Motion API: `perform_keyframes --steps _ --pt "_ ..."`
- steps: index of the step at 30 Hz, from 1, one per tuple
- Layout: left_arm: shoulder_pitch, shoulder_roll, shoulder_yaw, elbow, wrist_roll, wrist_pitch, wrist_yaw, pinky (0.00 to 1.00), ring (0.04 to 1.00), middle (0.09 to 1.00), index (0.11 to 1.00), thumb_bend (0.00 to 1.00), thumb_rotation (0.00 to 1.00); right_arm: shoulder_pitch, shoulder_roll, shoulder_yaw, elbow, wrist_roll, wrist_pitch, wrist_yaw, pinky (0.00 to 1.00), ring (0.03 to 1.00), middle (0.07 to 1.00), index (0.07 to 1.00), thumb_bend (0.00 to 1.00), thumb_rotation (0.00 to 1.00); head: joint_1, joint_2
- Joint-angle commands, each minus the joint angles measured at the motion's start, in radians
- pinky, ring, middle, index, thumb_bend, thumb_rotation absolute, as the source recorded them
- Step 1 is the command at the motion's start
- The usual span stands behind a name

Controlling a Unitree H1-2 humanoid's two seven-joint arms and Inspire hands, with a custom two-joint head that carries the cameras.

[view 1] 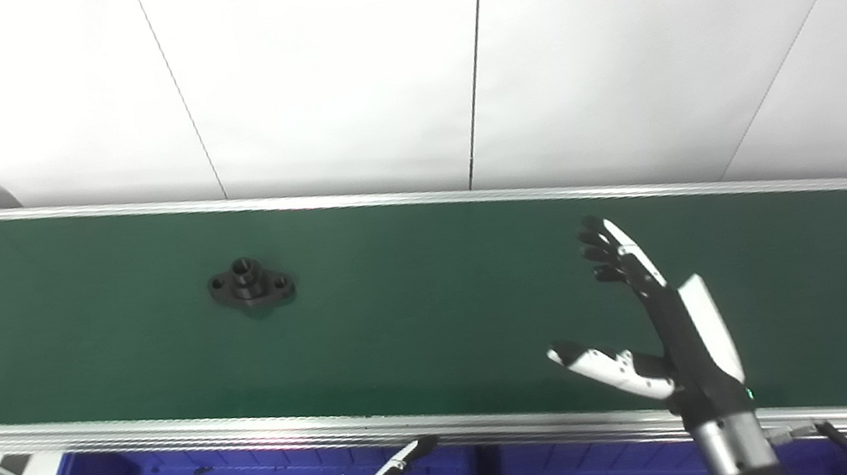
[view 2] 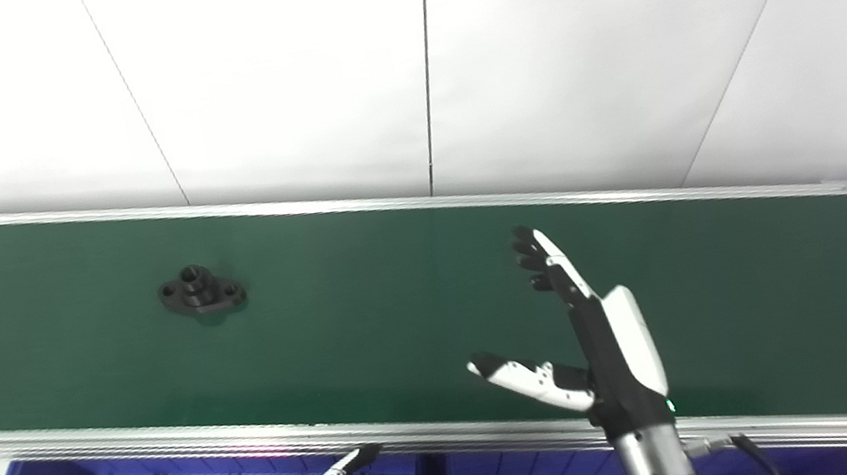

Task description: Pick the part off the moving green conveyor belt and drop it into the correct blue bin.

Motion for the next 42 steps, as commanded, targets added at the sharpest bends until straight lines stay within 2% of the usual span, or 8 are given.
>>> perform_keyframes --steps 1,9,13,17,24,32,37,42 --pt "-0.012 0.011 0.012 -0.011 -0.004 -0.013 -0.003 1.0 1.0 1.0 1.0 0.7 0.91 -0.025 0.01 0.008 -0.028 -0.031 0.019 0.003 0.72 0.836 0.895 0.932 0.7 0.65 -0.008 0.0" --pt "-0.014 0.014 0.032 -0.016 0.003 -0.013 -0.027 1.0 1.0 1.0 1.0 0.71 0.97 -0.1 0.039 0.017 -0.005 -0.041 0.086 0.03 0.74 0.847 0.898 0.935 0.69 0.63 0.001 0.024" --pt "-0.017 0.012 0.038 -0.013 -0.01 -0.013 -0.045 1.0 1.0 1.0 1.0 0.71 0.96 -0.15 0.04 0.029 0.021 -0.069 0.104 0.035 0.77 0.849 0.892 0.935 0.68 0.62 0.024 0.028" --pt "-0.011 0.016 0.045 -0.022 -0.016 -0.013 -0.059 1.0 1.0 1.0 1.0 0.71 0.96 -0.197 0.04 0.04 0.043 -0.097 0.128 0.041 0.74 0.832 0.889 0.932 0.69 0.63 0.037 0.033" --pt "0.034 0.027 0.078 -0.064 -0.024 -0.013 -0.081 1.0 1.0 1.0 1.0 0.72 0.96 -0.272 0.035 0.062 0.078 -0.137 0.178 0.072 0.73 0.837 0.885 0.931 0.69 0.62 0.07 0.051" --pt "0.117 0.016 0.109 -0.151 -0.035 -0.013 -0.112 1.0 1.0 1.0 1.0 0.71 0.98 -0.34 0.001 0.08 0.146 -0.132 0.163 0.098 0.71 0.817 0.884 0.92 0.68 0.58 0.106 0.067" --pt "0.138 -0.01 0.114 -0.148 -0.063 -0.013 -0.136 1.0 1.0 1.0 1.0 0.73 0.96 -0.399 -0.008 0.098 0.214 -0.146 0.174 0.11 0.67 0.782 0.85 0.896 0.72 0.54 0.109 0.068" --pt "0.137 -0.027 0.117 -0.143 -0.032 -0.013 -0.137 1.0 1.0 1.0 1.0 0.77 0.97 -0.448 -0.016 0.125 0.273 -0.165 0.173 0.123 0.69 0.793 0.849 0.889 0.74 0.53 0.118 0.071"
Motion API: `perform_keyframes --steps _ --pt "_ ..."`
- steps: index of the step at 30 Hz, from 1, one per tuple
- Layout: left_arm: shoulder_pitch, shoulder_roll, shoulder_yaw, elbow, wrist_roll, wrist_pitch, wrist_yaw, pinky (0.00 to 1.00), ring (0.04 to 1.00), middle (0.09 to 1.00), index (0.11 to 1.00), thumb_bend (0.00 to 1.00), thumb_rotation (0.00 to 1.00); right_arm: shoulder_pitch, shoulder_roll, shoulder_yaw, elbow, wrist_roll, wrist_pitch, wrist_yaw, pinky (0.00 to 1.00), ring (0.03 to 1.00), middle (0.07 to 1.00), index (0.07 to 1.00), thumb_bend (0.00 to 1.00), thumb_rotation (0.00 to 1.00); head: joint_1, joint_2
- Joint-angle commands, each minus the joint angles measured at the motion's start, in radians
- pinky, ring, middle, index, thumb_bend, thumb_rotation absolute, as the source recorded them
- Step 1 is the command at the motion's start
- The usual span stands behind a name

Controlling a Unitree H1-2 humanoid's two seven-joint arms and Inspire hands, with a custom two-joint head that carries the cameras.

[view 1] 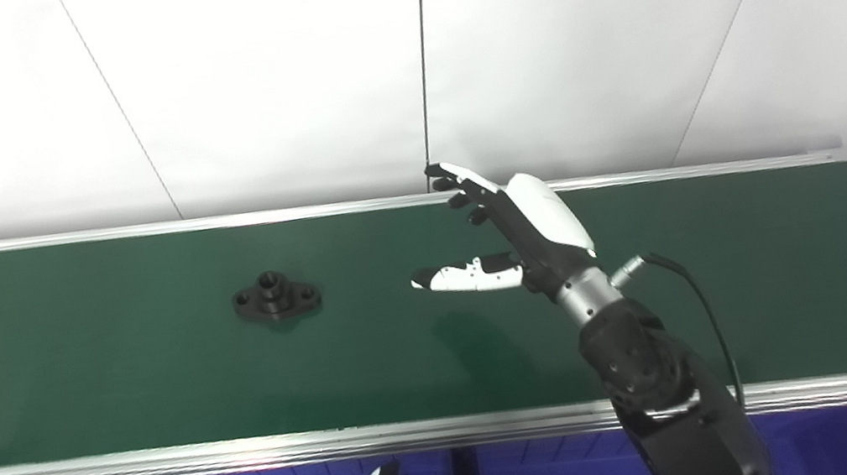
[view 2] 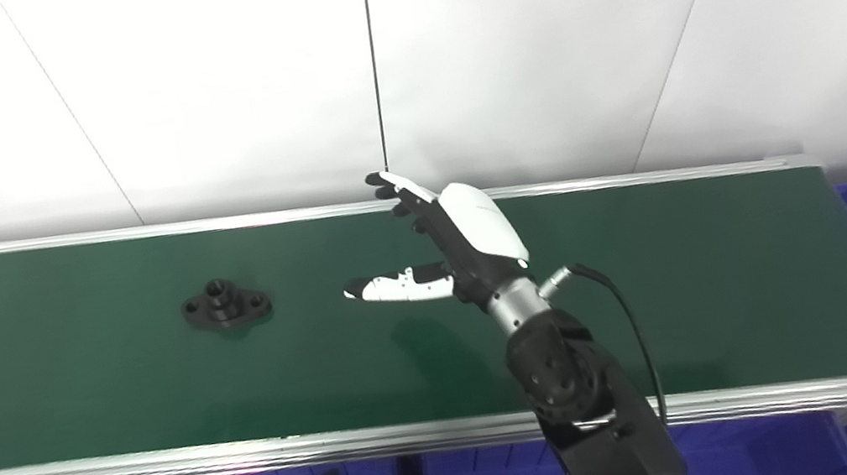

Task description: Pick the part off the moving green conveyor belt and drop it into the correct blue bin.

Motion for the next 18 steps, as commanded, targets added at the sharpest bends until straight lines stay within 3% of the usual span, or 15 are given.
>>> perform_keyframes --steps 1,9,18 --pt "0.001 0.004 0.003 -0.013 0.016 -0.014 0.001 1.0 1.0 1.0 1.0 0.77 0.97 -0.054 -0.003 0.016 -0.004 -0.019 0.005 0.01 0.69 0.799 0.853 0.89 0.74 0.53 0.002 0.0" --pt "-0.003 -0.007 0.005 -0.01 0.041 -0.014 0.008 0.99 1.0 1.0 1.0 0.77 0.97 -0.142 0.024 0.072 0.127 -0.044 -0.019 0.009 0.68 0.784 0.84 0.868 0.74 0.43 0.049 0.011" --pt "-0.001 -0.011 -0.01 -0.018 0.083 -0.014 0.032 0.99 1.0 1.0 1.0 0.76 0.94 -0.203 0.031 0.138 0.21 -0.079 -0.01 0.022 0.72 0.816 0.852 0.871 0.75 0.46 0.102 0.023"
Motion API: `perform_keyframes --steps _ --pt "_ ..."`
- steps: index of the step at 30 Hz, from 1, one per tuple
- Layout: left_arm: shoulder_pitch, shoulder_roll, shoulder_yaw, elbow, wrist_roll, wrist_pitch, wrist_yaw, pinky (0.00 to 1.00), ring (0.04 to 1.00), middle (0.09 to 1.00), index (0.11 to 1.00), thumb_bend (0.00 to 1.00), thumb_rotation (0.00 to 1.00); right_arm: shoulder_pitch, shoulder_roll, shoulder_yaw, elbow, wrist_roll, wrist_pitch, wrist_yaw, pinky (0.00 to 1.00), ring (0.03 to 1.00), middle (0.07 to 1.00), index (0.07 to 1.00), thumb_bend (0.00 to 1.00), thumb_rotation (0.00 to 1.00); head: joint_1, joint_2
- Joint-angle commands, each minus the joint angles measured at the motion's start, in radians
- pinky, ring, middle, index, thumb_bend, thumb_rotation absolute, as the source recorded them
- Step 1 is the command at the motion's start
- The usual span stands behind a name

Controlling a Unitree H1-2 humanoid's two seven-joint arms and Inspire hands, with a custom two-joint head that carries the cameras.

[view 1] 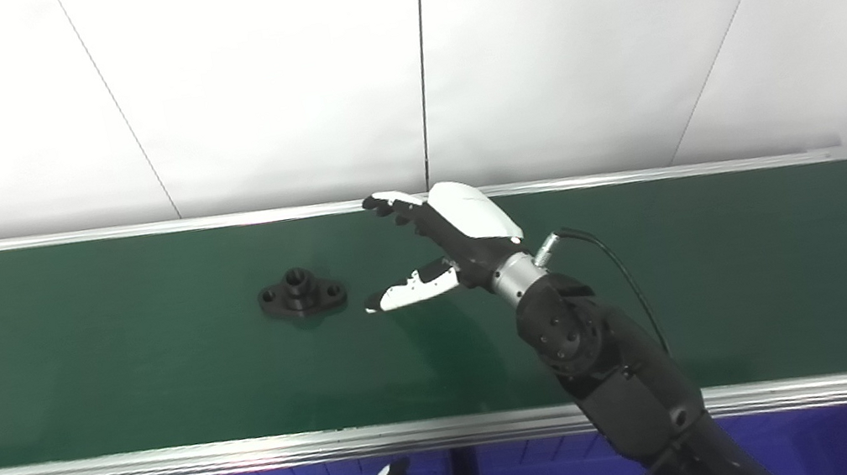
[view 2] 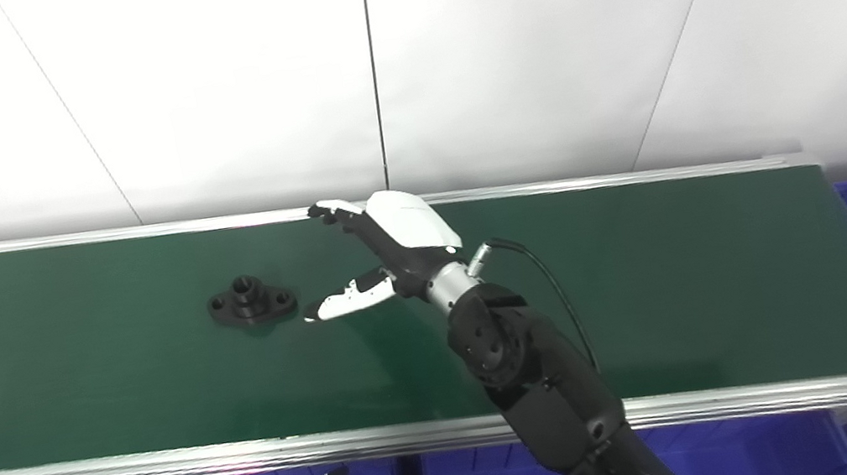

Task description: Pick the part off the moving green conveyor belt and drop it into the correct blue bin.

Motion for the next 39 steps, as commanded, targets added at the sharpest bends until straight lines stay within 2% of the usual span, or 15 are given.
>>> perform_keyframes --steps 1,8,15,24,34,36,39 --pt "0.002 -0.004 -0.006 -0.022 0.007 -0.014 0.019 0.99 1.0 1.0 1.0 0.76 0.92 -0.05 0.012 0.008 -0.001 -0.009 -0.014 -0.013 0.72 0.817 0.854 0.874 0.75 0.47 0.01 0.002" --pt "0.005 -0.011 -0.03 -0.027 0.017 -0.015 0.056 1.0 1.0 1.0 1.0 0.73 0.88 -0.075 0.016 0.048 0.047 -0.037 -0.035 -0.031 0.72 0.813 0.851 0.88 0.74 0.48 0.049 0.004" --pt "0.004 -0.006 -0.056 -0.029 0.034 -0.015 0.088 1.0 1.0 1.0 1.0 0.71 0.87 -0.104 0.027 0.082 0.106 -0.047 -0.048 -0.038 0.77 0.82 0.845 0.888 0.73 0.42 0.078 0.013" --pt "0.007 -0.009 -0.062 -0.04 0.041 -0.014 0.086 1.0 1.0 1.0 1.0 0.72 0.87 -0.133 0.043 0.132 0.2 -0.072 -0.059 -0.07 0.77 0.82 0.839 0.882 0.73 0.4 0.102 0.022" --pt "0.009 -0.01 -0.061 -0.049 0.07 -0.014 0.098 1.0 1.0 1.0 1.0 0.71 0.89 -0.168 0.065 0.161 0.344 -0.074 -0.1 -0.144 0.76 0.806 0.824 0.867 0.72 0.35 0.122 0.041" --pt "0.012 -0.01 -0.061 -0.055 0.063 -0.014 0.093 1.0 1.0 1.0 1.0 0.71 0.88 -0.172 0.065 0.174 0.369 -0.084 -0.104 -0.159 0.74 0.797 0.816 0.86 0.71 0.34 0.124 0.045" --pt "0.018 -0.01 -0.058 -0.065 0.056 -0.014 0.086 1.0 1.0 1.0 1.0 0.7 0.87 -0.167 0.062 0.188 0.39 -0.091 -0.113 -0.182 0.66 0.741 0.782 0.84 0.7 0.28 0.124 0.058"
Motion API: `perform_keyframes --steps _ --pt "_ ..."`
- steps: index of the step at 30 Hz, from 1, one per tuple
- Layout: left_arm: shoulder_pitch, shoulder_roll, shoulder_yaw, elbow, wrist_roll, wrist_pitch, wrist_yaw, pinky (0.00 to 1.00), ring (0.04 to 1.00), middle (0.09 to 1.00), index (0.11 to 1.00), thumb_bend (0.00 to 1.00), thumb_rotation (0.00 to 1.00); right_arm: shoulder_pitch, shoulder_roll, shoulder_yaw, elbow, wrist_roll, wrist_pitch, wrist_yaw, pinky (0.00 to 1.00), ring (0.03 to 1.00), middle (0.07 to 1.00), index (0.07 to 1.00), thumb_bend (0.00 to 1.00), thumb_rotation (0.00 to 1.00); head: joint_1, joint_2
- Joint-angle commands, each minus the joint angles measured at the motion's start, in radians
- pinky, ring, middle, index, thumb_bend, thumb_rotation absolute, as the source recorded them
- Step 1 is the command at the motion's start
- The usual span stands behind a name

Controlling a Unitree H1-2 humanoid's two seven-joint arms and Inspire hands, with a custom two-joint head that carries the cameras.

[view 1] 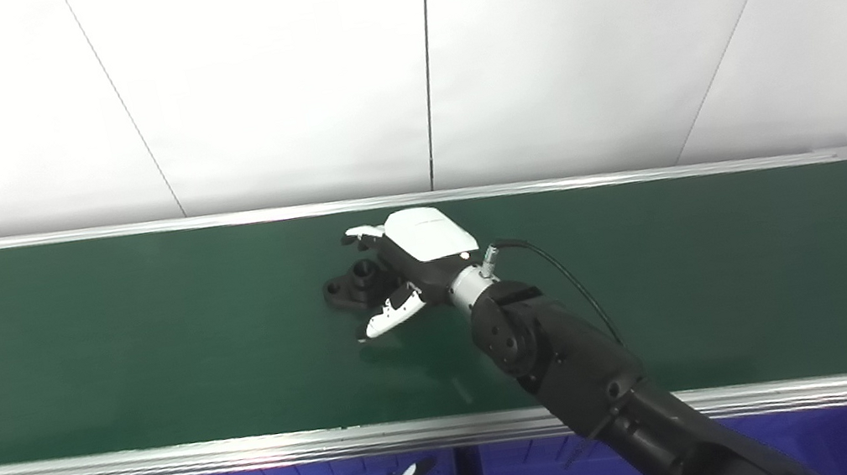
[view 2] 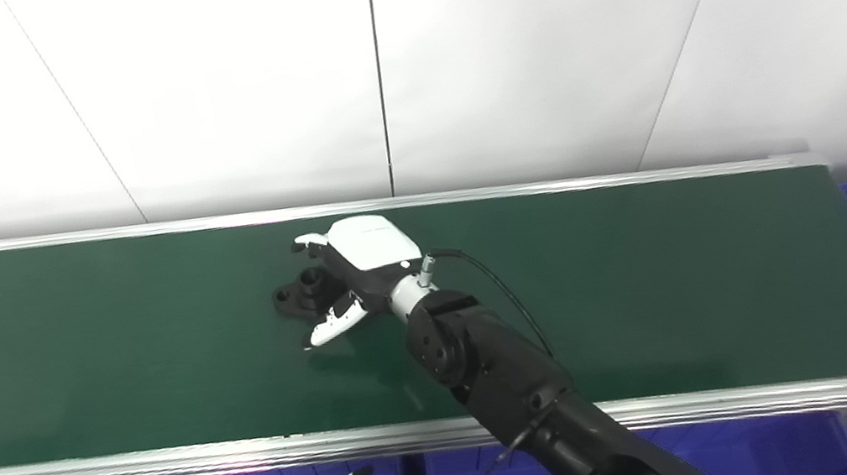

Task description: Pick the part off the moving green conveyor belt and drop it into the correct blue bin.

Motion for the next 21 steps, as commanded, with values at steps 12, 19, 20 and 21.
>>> perform_keyframes --steps 12,19,20,21 --pt "0.029 -0.003 0.02 -0.065 -0.013 -0.013 -0.023 0.99 1.0 1.0 1.0 0.7 0.87 0.026 -0.063 0.073 -0.102 -0.05 -0.063 0.035 0.33 0.4 0.528 0.562 0.51 0.0 -0.018 0.044" --pt "0.039 -0.014 0.034 -0.084 -0.009 -0.012 -0.028 0.99 1.0 1.0 1.0 0.71 0.87 0.039 -0.121 0.122 -0.22 -0.143 -0.036 0.121 0.26 0.353 0.467 0.556 0.51 0.0 -0.021 0.059" --pt "0.041 -0.015 0.037 -0.087 -0.01 -0.011 -0.031 0.99 1.0 1.0 1.0 0.71 0.88 0.04 -0.127 0.129 -0.232 -0.164 -0.038 0.127 0.23 0.378 0.492 0.515 0.51 0.0 -0.021 0.06" --pt "0.044 -0.017 0.04 -0.093 -0.01 -0.009 -0.034 0.98 1.0 1.0 1.0 0.72 0.88 0.04 -0.134 0.138 -0.244 -0.184 -0.042 0.133 0.22 0.387 0.501 0.501 0.51 0.0 -0.021 0.064"
